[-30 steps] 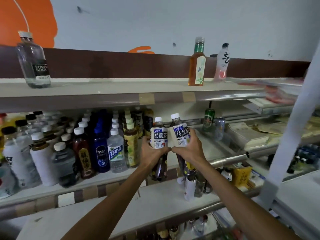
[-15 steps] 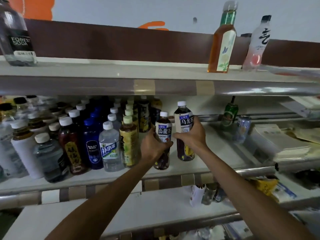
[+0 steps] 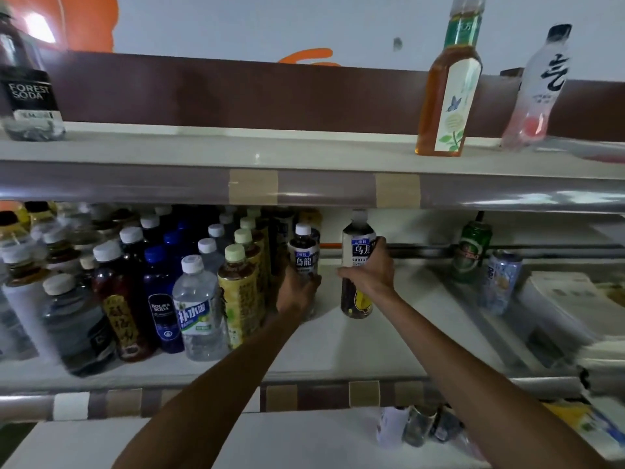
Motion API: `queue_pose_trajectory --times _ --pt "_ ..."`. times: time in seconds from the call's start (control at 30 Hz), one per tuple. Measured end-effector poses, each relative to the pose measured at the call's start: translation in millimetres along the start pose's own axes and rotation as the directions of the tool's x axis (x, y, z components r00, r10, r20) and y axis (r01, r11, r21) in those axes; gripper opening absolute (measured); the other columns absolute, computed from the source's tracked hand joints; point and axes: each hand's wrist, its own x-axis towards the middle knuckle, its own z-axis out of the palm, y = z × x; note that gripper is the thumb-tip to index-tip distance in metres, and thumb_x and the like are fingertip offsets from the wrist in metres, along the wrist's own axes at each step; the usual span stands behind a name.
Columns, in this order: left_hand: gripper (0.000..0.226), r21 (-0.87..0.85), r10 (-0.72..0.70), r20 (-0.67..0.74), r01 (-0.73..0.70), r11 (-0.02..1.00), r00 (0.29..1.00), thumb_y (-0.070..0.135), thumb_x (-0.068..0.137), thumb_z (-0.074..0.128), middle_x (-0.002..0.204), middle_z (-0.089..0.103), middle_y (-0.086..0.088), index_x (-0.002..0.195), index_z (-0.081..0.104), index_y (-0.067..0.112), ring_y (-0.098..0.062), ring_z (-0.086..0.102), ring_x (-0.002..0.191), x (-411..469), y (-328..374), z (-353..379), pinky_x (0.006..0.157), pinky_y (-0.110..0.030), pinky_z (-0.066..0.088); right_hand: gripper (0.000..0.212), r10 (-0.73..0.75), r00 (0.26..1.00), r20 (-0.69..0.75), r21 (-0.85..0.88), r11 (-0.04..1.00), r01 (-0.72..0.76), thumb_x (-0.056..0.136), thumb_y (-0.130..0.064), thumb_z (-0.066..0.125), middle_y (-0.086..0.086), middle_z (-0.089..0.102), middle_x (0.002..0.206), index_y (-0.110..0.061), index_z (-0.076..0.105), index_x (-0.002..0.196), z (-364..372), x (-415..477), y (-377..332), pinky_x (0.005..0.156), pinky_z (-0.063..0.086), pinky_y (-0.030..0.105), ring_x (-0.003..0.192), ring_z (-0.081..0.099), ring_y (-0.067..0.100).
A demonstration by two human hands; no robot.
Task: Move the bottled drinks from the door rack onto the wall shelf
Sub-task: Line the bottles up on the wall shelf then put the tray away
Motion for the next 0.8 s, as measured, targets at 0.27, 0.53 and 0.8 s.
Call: queue_pose_trajectory --times 0.27,0.53,0.8 --pt "0.044 0.296 -0.019 -0.178 0.072 0.953 0.984 0.033 0.091 0.064 0.121 0.061 -0.007 0.125 0.047 0.012 -0.025 0.059 0.111 -14.0 -4.8 11.8 0.088 -0.033 0.045 0.074 0.048 0.997 -0.056 0.055 0.997 -0.045 0.063 -0.008 0.088 0.012 0.064 0.115 -0.009 0.039 0.118 27.6 0.8 22.6 0.08 0.048 0.031 0.104 0.063 0.029" --pt "0.036 0.284 -0.063 -0.325 0.161 0.945 0.944 0.031 0.09 0.064 0.112 0.062 -0.014 0.113 0.048 0.009 -0.033 0.06 0.103 -28.3 -29.9 23.1 0.083 -0.042 0.05 0.069 -0.036 0.999 -0.035 0.056 0.998 0.038 0.063 -0.01 0.088 0.009 0.062 0.115 -0.015 0.037 0.11 38.7 -3.1 42.0 0.077 0.047 0.029 0.101 0.062 0.025" --pt "0.017 0.355 -0.081 -0.231 0.162 0.921 0.969 0.019 0.095 0.055 0.107 0.063 -0.013 0.107 0.059 0.008 -0.031 0.061 0.1 -22.6 -49.0 28.7 0.083 -0.04 0.052 0.073 -0.083 0.997 0.005 0.015 0.996 0.083 0.064 -0.019 0.089 0.006 0.061 0.118 -0.02 0.033 0.111 33.3 -7.1 59.0 0.087 0.053 0.041 0.106 0.062 0.025"
